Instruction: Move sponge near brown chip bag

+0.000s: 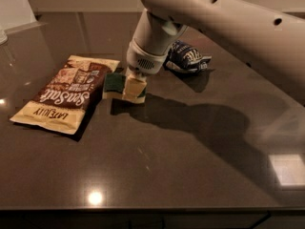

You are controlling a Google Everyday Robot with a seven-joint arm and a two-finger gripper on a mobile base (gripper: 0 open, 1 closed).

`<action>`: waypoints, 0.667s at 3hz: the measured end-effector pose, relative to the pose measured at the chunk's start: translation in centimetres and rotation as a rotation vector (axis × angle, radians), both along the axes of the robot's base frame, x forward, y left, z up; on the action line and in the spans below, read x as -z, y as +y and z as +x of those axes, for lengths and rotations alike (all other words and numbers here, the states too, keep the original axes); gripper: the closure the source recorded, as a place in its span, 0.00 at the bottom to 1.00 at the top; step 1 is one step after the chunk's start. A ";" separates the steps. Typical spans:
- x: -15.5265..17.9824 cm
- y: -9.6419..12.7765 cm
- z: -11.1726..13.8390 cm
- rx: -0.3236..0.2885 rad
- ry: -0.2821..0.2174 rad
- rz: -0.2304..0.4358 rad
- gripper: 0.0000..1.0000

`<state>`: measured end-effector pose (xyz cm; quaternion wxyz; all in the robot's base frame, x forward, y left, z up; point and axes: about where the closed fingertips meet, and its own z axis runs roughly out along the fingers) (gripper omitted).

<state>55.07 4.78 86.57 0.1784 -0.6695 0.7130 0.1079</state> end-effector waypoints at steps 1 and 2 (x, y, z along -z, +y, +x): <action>0.1 1.2 1.7 0.007 -0.003 0.011 1.00; 0.1 1.9 2.8 0.004 -0.009 0.013 0.83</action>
Offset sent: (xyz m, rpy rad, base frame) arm 0.0434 0.0266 -0.0007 0.0176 -0.0174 -0.0040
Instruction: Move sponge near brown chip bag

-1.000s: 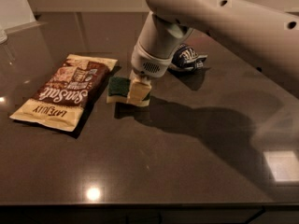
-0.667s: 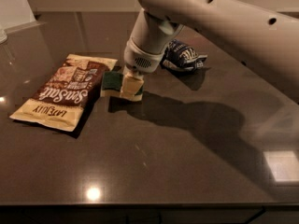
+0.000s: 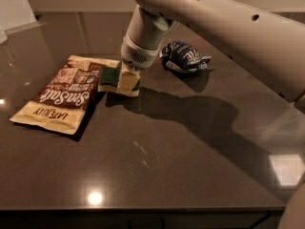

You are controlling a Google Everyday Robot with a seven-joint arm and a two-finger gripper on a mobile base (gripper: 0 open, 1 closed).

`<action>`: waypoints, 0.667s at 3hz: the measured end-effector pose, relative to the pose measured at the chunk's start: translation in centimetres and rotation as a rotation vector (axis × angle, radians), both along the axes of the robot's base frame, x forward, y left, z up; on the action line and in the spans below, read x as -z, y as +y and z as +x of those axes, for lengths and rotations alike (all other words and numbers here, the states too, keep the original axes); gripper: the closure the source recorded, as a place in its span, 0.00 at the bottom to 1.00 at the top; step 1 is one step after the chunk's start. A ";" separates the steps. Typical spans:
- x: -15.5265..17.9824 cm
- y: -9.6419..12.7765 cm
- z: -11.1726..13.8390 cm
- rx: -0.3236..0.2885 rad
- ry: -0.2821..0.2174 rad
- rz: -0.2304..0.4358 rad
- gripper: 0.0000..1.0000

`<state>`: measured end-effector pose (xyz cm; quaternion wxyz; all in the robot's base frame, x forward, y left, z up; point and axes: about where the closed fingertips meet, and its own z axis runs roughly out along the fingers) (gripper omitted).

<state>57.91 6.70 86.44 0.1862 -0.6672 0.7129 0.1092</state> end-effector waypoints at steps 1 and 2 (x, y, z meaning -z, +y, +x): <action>-0.2 -0.3 -2.0 -0.040 -0.006 0.028 0.60; 0.5 -1.2 -2.5 -0.038 0.006 0.020 0.37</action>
Offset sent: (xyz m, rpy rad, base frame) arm -0.0156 0.0000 0.0040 0.0272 -0.0094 0.0353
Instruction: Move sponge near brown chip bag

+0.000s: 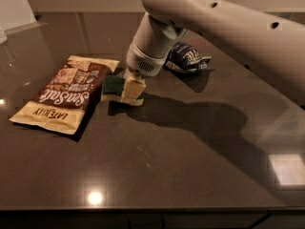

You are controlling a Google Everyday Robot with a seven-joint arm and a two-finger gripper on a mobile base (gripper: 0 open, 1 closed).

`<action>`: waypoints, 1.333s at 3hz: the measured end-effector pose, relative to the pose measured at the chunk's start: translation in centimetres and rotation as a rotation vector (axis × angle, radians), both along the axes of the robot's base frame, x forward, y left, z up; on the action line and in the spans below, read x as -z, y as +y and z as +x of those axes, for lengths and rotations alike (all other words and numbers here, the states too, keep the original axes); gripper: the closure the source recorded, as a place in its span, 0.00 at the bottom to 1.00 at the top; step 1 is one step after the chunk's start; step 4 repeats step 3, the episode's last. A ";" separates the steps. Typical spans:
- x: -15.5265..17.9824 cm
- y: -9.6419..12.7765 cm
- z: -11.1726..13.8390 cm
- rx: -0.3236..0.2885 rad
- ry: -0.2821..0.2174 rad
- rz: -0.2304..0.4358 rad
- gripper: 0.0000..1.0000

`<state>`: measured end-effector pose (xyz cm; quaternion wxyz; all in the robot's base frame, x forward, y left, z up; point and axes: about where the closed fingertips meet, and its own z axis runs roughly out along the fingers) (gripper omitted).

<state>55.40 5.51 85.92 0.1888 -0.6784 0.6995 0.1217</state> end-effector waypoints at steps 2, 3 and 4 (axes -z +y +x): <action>0.0 0.2 -0.2 -0.004 0.000 -0.001 0.00; 0.0 0.2 -0.2 -0.004 0.000 -0.001 0.00; 0.0 0.2 -0.2 -0.004 0.000 -0.001 0.00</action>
Offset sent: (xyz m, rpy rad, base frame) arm -0.0007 0.0008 0.0001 -0.0004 -0.0003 0.0019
